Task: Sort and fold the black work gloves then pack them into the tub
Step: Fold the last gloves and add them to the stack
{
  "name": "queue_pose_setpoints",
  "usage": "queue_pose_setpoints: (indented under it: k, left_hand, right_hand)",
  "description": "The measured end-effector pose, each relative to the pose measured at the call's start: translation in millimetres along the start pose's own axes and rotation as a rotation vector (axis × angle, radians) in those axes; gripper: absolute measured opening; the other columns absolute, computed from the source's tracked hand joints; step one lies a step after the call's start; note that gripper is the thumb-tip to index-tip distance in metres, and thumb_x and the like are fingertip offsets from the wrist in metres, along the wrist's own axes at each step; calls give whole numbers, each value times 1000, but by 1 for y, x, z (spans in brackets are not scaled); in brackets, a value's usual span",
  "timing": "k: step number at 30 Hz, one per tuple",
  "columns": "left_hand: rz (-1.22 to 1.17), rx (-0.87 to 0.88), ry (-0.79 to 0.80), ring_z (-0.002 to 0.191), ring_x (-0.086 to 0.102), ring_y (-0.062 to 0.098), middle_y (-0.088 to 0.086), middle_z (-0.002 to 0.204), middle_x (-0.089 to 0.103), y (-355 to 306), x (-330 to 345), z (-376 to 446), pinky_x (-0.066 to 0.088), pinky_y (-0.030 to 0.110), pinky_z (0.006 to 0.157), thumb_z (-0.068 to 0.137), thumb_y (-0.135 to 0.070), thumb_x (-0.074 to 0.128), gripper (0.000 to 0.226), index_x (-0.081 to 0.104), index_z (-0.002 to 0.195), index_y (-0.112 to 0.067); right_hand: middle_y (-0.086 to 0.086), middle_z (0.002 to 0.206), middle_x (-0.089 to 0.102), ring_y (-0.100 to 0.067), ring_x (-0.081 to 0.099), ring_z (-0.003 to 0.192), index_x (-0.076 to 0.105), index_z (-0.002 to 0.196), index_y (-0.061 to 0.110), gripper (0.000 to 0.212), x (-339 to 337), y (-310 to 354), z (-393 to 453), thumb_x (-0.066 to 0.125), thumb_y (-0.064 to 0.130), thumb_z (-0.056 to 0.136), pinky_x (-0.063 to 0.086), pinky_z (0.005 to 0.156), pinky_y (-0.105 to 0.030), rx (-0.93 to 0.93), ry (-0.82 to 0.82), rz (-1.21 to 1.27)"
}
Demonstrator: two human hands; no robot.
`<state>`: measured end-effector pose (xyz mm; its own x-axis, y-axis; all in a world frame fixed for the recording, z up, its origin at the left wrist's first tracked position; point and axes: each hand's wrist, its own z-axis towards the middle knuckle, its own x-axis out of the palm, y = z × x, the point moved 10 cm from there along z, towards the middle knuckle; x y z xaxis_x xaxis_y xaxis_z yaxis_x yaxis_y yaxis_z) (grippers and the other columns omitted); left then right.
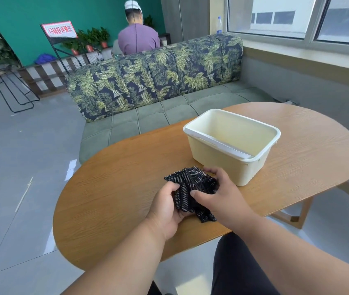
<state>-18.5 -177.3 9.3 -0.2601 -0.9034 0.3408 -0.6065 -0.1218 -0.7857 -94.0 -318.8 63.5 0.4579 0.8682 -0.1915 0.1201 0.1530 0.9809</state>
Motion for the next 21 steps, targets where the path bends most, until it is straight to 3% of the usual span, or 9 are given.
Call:
queue_pose_setpoints:
  k: [1,3,4,6,9,12,14,18,21]
  left_hand:
    - [-29,-6,0,89,75,27,12,113,78,0,-3,-1,60,34,64,99,-26,46,38,74,120,-11]
    - [-70,-3,30,111,72,34,16,124,75,-2,-6,-3,60,44,91,96,-29,45,46,72,127,-9]
    - [-80,1,54,122,67,37,18,130,72,-3,-8,-3,53,50,107,95,-31,45,50,70,132,-9]
    - [-110,5,111,133,60,41,22,138,66,-5,-10,-6,38,56,120,95,-34,43,56,65,138,-6]
    - [-146,-5,176,135,57,43,27,141,62,-8,-14,-12,34,59,122,98,-35,40,60,60,142,0]
    - [-170,-5,202,136,55,45,30,144,58,-14,-23,-20,29,59,124,99,-36,38,62,57,144,3]
    - [-198,-14,236,140,50,47,32,148,53,-17,-28,-26,26,60,125,98,-37,40,65,53,147,4]
    - [-225,-43,223,146,42,46,30,149,54,-15,-50,-29,28,58,121,93,-42,46,69,53,148,0]
    - [-279,-57,204,143,48,45,28,146,57,-10,-66,-31,27,57,123,93,-40,49,65,59,143,0]
  right_hand:
    - [22,96,74,-2,73,90,51,131,40,65,3,4,-2,88,27,78,60,91,-35,-23,24,17]
    - [25,99,72,-4,73,94,48,136,41,72,12,13,-7,88,25,78,59,92,-33,-70,70,24]
    - [22,100,72,-5,73,95,47,137,42,74,15,16,-9,88,26,77,58,92,-33,-87,83,25]
    - [14,104,71,-8,73,94,46,139,44,77,22,20,-12,89,26,77,58,90,-33,-102,105,42]
    - [8,110,67,-11,74,90,47,139,43,78,35,26,-18,89,20,78,61,83,-36,-107,159,102]
    - [20,103,66,-6,72,83,49,139,38,74,48,30,-23,87,11,81,61,78,-33,-102,207,144]
    - [18,105,64,-5,70,83,50,138,34,70,57,32,-27,83,5,84,61,76,-31,-91,244,178]
    - [-10,127,61,-32,71,105,52,138,32,64,72,26,-29,76,17,81,58,94,-50,-47,293,279]
    - [-11,127,63,-26,70,105,55,136,36,58,78,20,-30,72,27,82,53,100,-48,-22,313,302]
